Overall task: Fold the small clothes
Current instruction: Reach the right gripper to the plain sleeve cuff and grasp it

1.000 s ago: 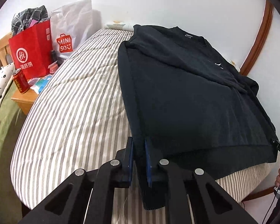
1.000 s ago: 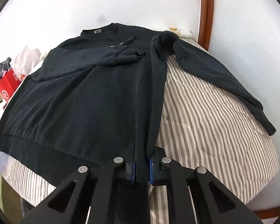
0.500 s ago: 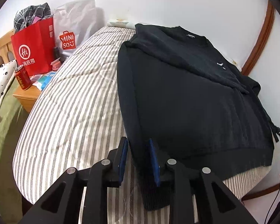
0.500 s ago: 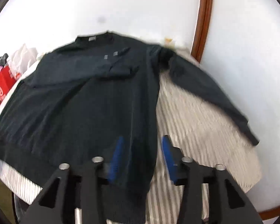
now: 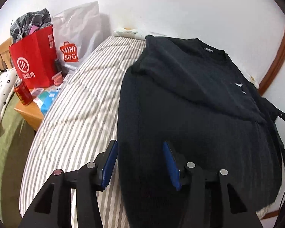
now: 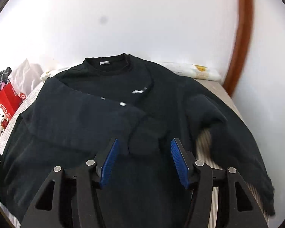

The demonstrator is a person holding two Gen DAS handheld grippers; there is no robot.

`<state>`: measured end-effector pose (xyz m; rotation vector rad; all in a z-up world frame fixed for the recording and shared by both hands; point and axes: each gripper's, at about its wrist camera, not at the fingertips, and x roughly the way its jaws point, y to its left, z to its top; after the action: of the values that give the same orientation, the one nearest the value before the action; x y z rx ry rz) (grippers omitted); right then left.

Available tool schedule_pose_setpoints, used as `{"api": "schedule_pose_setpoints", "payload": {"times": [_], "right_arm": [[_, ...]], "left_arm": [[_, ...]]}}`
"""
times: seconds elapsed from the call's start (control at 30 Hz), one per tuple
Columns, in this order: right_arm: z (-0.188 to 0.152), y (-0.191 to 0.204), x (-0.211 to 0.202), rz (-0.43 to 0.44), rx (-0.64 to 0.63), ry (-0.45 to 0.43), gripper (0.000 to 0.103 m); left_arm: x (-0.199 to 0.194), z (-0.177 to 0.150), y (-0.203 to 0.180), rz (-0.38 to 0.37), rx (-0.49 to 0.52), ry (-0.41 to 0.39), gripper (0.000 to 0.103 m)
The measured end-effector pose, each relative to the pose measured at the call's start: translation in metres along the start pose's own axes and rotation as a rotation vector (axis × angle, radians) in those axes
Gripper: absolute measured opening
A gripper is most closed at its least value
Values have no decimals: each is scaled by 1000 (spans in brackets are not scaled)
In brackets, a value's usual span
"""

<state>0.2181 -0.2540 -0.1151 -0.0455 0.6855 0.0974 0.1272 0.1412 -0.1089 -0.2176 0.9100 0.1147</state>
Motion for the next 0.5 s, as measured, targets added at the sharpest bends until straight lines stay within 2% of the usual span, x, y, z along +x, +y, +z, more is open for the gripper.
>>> {"api": "schedule_pose_setpoints", "payload": {"times": [0.23, 0.33, 0.37, 0.4, 0.47, 0.5], "right_arm": [[32, 3, 87, 20, -41, 96, 56], [36, -3, 117, 67, -17, 137, 56], [36, -4, 127, 85, -8, 156, 52], [35, -5, 136, 102, -4, 172, 38], [34, -1, 146, 91, -44, 182, 19], [33, 0, 145, 88, -67, 166, 13]], "left_arm": [[40, 30, -10, 74, 10, 20, 49], [55, 37, -14, 110, 26, 27, 49], [59, 39, -15, 119, 28, 29, 49], [62, 39, -16, 122, 28, 30, 49], [66, 40, -16, 129, 18, 28, 49], [67, 41, -16, 128, 15, 31, 49]]}}
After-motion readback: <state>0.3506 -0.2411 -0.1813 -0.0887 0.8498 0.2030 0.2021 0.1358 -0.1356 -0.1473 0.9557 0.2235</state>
